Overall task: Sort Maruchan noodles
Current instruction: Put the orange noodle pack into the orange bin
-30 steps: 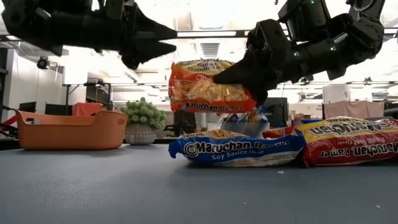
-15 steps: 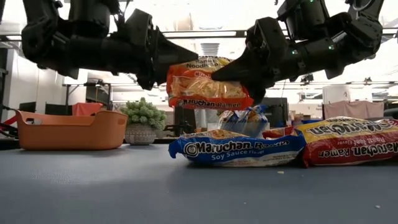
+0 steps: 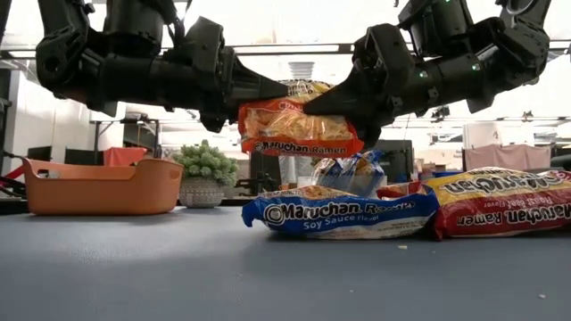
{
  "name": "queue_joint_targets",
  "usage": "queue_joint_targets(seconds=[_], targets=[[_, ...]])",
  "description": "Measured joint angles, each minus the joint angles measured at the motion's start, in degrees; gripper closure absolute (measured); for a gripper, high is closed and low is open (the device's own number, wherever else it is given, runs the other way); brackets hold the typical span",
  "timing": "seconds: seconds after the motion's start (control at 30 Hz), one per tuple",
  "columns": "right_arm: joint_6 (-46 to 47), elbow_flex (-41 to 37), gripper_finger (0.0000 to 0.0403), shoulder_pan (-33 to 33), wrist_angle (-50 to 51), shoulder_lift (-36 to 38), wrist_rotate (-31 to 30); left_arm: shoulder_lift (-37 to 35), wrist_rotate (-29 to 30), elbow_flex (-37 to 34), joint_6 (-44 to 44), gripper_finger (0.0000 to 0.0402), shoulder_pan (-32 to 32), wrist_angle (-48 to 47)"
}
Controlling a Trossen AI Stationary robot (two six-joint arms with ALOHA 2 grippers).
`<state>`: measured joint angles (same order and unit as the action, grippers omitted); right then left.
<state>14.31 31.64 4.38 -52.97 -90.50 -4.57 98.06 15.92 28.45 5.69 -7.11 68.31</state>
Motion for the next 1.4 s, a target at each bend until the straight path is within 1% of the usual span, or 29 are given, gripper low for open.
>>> queue_joint_targets(seconds=[0.13,0.27,0.37,0.43,0.67,0.77,0.87,0.97,1.03,1.13,1.27,1.33,1.4], targets=[[-0.2,0.0,0.0276,0.0,0.2,0.0,0.0,-0.1,-0.3,0.0,0.3,0.0297,-0.1,0.0],[0.7,0.0,0.0264,0.0,0.1,0.0,-0.1,-0.1,-0.2,0.0,0.9,0.0294,0.0,0.0],[1.7,0.0,0.0243,0.0,-0.2,0.0,-0.1,-0.1,0.0,0.0,0.9,0.0276,0.0,-0.3],[2.5,0.0,0.0226,0.0,-0.2,0.0,0.0,-0.1,0.2,0.0,0.9,0.0272,0.0,-0.4],[2.6,0.0,0.0161,0.0,0.1,1.9,0.0,-1.5,0.1,-0.1,0.9,0.0301,0.0,-0.4],[2.4,0.0,0.0139,-0.3,1.8,4.6,0.0,-3.8,0.1,-0.4,0.9,0.0302,0.0,-1.6],[2.2,0.0,0.0122,-0.9,5.6,8.4,0.0,-7.7,0.1,-0.7,0.8,0.0297,0.0,-5.8],[1.7,0.0,0.0111,-1.4,9.1,12.7,-0.5,-12.7,0.2,-0.4,-0.1,0.0295,0.0,-12.8],[1.6,0.0,0.0107,-1.6,10.3,15.3,-2.0,-16.4,0.4,-0.1,-1.0,0.0297,0.0,-18.3],[1.0,0.0,0.0104,-1.8,12.1,19.0,-3.2,-22.9,4.2,0.8,-1.5,0.0300,-0.1,-30.0],[-0.1,0.0,0.0106,-1.8,13.8,22.4,-3.2,-32.9,11.3,5.3,0.2,0.0297,-0.1,-53.4],[-0.6,0.0,0.0109,-1.8,13.8,23.0,-3.1,-37.1,14.5,9.4,2.5,0.0296,-0.1,-68.1],[-1.1,0.0,0.0112,-1.8,14.1,23.3,-3.1,-39.5,18.3,14.4,6.4,0.0296,-0.1,-82.8]])
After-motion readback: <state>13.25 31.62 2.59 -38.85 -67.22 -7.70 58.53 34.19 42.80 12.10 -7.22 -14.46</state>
